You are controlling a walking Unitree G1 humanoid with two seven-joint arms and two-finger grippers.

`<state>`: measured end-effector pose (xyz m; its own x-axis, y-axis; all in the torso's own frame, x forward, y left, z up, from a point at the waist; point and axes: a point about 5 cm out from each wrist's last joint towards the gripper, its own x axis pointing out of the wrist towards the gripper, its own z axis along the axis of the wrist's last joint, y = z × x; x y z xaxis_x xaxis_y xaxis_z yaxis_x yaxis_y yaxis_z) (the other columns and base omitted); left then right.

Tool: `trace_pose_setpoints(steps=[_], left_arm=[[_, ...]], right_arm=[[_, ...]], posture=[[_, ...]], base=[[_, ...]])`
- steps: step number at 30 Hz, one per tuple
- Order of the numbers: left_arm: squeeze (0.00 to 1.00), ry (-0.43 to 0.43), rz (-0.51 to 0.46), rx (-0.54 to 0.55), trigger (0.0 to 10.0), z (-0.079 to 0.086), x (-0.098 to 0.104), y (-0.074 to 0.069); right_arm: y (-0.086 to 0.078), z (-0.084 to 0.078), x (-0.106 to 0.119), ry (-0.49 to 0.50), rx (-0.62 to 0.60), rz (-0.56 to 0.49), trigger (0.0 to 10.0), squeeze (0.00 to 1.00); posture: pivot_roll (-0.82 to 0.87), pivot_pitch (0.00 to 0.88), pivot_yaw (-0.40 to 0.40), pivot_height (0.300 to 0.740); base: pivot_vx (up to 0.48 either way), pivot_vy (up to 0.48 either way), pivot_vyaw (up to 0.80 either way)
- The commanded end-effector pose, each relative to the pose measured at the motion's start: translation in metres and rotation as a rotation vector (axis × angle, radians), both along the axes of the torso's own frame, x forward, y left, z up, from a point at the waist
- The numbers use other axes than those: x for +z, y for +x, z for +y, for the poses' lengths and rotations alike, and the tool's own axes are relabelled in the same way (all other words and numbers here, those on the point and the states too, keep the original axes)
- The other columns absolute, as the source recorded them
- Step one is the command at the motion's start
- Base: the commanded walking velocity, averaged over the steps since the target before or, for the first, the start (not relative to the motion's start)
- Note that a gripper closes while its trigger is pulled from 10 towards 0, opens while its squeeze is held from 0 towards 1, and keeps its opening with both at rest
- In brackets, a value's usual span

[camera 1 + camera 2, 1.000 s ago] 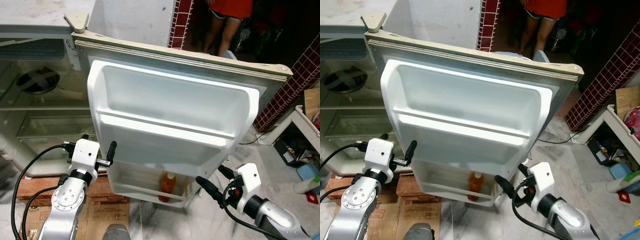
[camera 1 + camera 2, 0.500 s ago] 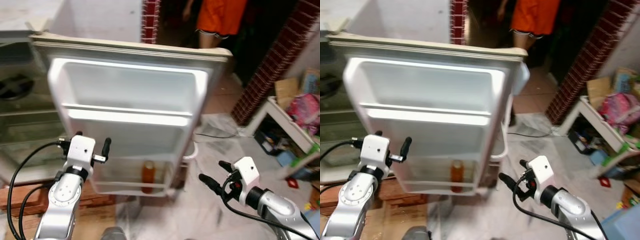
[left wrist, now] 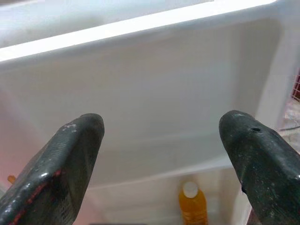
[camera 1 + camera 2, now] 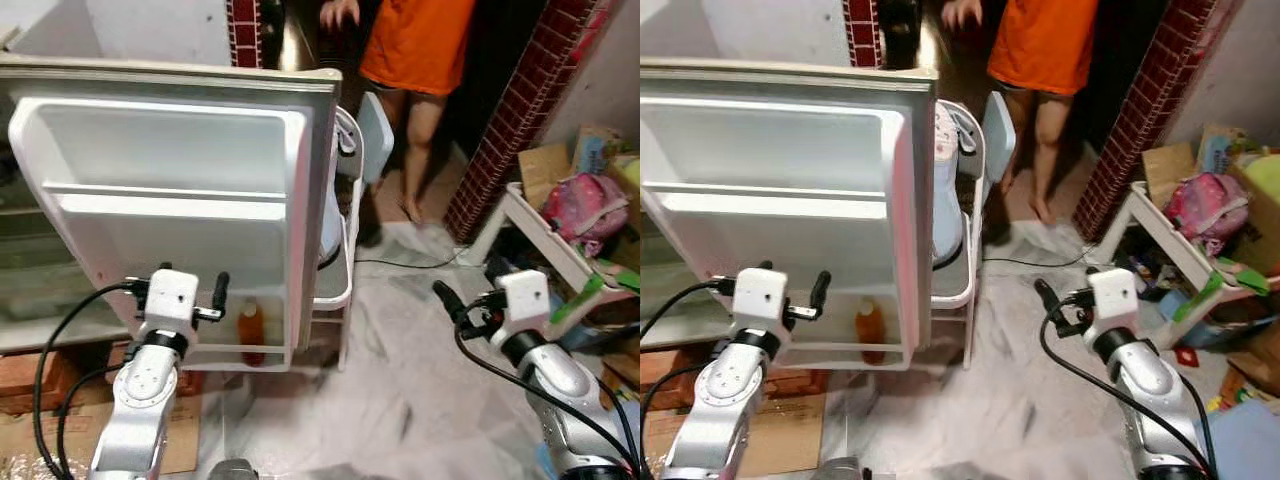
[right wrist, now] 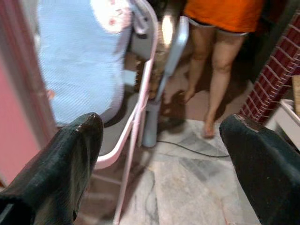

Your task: Restocking fridge

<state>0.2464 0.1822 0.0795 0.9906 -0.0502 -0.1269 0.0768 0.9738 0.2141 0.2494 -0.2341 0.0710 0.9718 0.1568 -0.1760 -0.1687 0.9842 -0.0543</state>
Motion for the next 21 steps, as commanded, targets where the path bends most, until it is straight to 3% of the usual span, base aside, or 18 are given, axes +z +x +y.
trace_pose_setpoints(steps=[1, 6, 21], left_arm=[[0.00, 0.010, 0.011, 0.018, 10.0, 0.004, -0.001, 0.002], [0.00, 0.011, 0.011, 0.013, 10.0, 0.002, -0.001, 0.003], [0.00, 0.021, 0.064, 0.038, 10.0, 0.004, -0.007, 0.004]], right_arm=[[0.006, 0.006, 0.008, 0.013, 0.003, -0.040, 10.0, 0.00], [0.009, 0.022, 0.012, 0.031, 0.064, -0.065, 10.0, 0.00], [0.020, 0.037, 0.028, 0.043, 0.027, -0.129, 10.0, 0.00]], posture=[[0.09, 0.000, -0.053, 0.740], [0.09, 0.000, -0.054, 0.740], [0.09, 0.000, -0.053, 0.740]], base=[[0.000, 0.000, 0.69], [0.000, 0.000, 0.79], [0.000, 0.000, 0.78]])
